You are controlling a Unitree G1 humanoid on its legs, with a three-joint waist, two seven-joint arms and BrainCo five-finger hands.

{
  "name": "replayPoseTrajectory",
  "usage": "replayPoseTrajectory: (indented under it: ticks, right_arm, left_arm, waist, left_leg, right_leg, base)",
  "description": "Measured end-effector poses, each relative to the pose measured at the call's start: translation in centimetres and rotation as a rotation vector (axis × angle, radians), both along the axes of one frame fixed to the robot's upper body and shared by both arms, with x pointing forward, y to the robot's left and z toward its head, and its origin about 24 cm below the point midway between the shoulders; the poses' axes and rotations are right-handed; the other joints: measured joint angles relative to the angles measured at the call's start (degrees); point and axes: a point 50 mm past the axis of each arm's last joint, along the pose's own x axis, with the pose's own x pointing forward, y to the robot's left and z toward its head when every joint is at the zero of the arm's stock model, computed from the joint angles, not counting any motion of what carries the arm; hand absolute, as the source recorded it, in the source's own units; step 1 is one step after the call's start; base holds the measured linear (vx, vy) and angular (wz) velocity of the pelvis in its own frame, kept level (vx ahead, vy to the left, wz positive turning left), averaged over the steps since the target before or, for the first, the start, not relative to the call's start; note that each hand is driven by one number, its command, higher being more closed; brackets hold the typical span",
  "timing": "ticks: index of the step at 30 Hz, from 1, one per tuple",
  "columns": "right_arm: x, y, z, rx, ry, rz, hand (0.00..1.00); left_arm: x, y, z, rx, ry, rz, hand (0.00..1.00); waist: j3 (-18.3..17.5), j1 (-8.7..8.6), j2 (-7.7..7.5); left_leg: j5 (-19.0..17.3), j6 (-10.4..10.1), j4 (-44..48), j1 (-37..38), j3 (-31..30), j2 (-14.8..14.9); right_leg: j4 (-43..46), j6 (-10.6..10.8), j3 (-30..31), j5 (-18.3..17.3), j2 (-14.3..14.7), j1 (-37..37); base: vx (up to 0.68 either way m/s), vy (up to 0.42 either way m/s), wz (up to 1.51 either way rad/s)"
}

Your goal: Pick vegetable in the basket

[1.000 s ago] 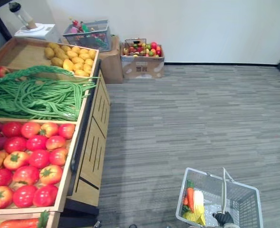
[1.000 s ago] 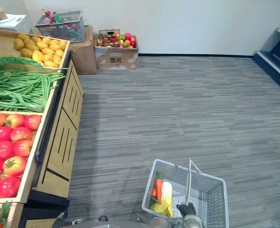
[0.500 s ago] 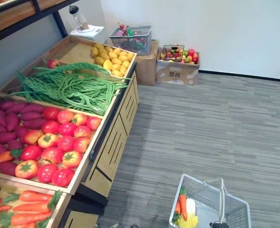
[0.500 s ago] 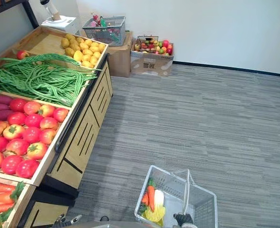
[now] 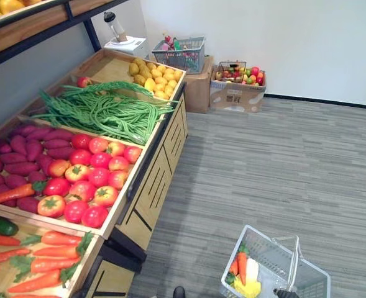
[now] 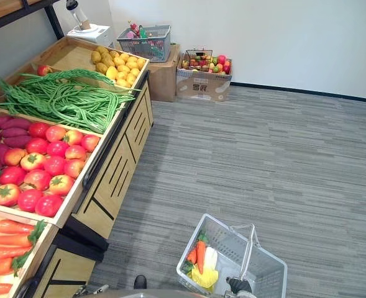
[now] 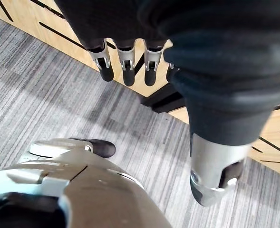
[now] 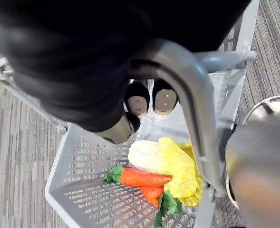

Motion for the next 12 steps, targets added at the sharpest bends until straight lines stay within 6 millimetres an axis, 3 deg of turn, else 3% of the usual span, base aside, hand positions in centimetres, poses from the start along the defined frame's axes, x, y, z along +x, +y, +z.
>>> replayPoseTrajectory:
  ticks: [2, 3, 12]
  right_arm:
    - [0.15, 0.3, -0.02, 0.007, -0.003, 0.008, 1.0]
    - [0.4, 0.13, 0.06, 0.004, -0.01, 0.009, 1.0]
    - [0.13, -0.06, 0.04, 0.002, -0.004, 0.003, 1.0]
  left_arm:
    - [0.09, 0.33, 0.07, 0.002, -0.003, -0.007, 0.0]
    - [0.2, 0.05, -0.02, -0.006, 0.004, -0.016, 0.0]
    - [-0.14, -0.28, -0.17, -0.024, 0.02, -0.033, 0.0]
  waist:
    - [0.5, 0.04, -0.82]
    - [0.9, -0.16, -0.05]
    - [0.6, -0.05, -0.09]
  left_leg:
    - [-0.2, 0.6, 0.0, -0.7, 0.0, -1.2]
    - [-0.1, 0.8, 0.0, -0.8, 0.2, -1.0]
    - [0.1, 1.1, 0.0, -1.3, 3.3, -0.7]
  right_leg:
    - [-1.3, 1.4, 0.1, -2.8, -0.6, 0.0]
    - [-1.6, 1.3, 0.0, -3.2, -0.6, -0.2]
    - [-2.2, 1.8, 2.2, -3.2, -0.3, -0.5]
  base:
    - [-0.19, -0.005, -0.04]
    - [-0.26, -0.001, 0.0]
    - [-0.06, 0.009, 0.05]
